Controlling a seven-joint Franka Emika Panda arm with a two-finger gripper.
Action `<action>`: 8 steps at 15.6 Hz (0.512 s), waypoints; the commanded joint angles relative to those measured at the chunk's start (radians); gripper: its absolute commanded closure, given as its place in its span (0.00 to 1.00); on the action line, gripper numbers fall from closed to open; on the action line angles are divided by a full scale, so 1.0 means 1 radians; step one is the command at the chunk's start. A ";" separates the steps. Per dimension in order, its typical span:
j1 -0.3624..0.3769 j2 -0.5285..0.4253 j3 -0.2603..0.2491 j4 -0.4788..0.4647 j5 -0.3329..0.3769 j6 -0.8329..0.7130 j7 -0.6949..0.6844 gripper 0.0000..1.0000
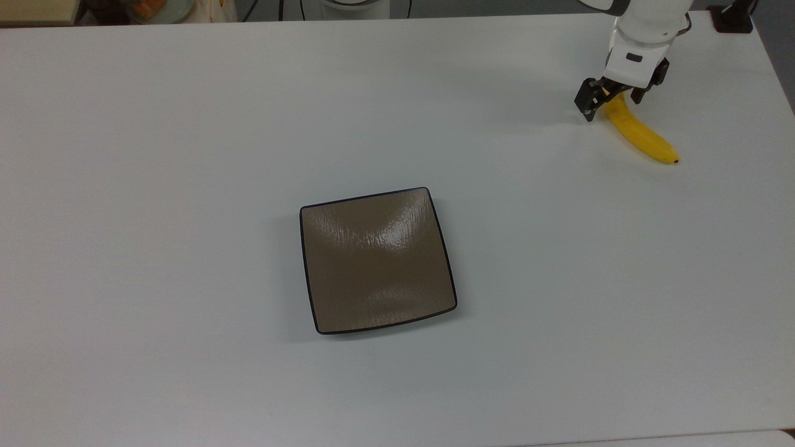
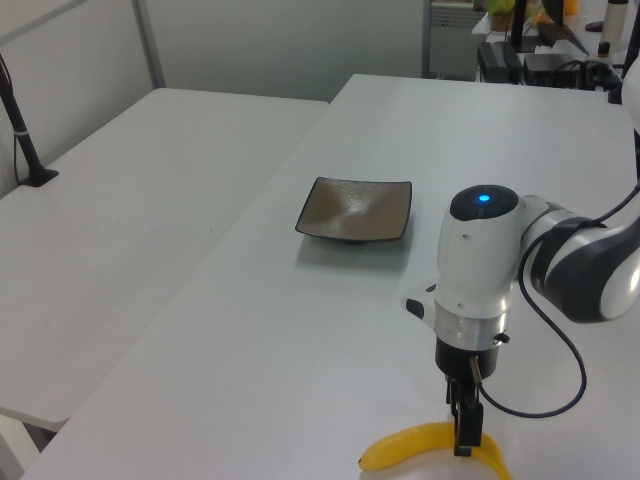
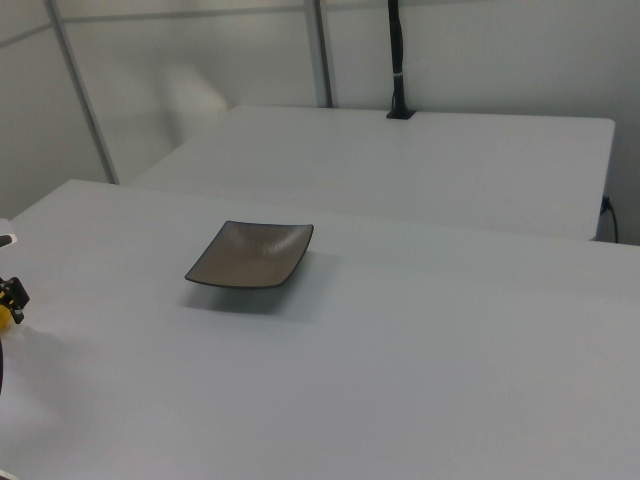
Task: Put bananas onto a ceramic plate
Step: 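Close the gripper on the middle of the yellow banana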
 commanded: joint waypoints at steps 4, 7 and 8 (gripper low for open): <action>0.019 0.032 -0.008 0.019 -0.055 0.049 0.046 0.49; 0.016 0.032 -0.008 0.019 -0.055 0.050 0.046 0.69; 0.014 0.032 -0.008 0.019 -0.055 0.050 0.046 0.69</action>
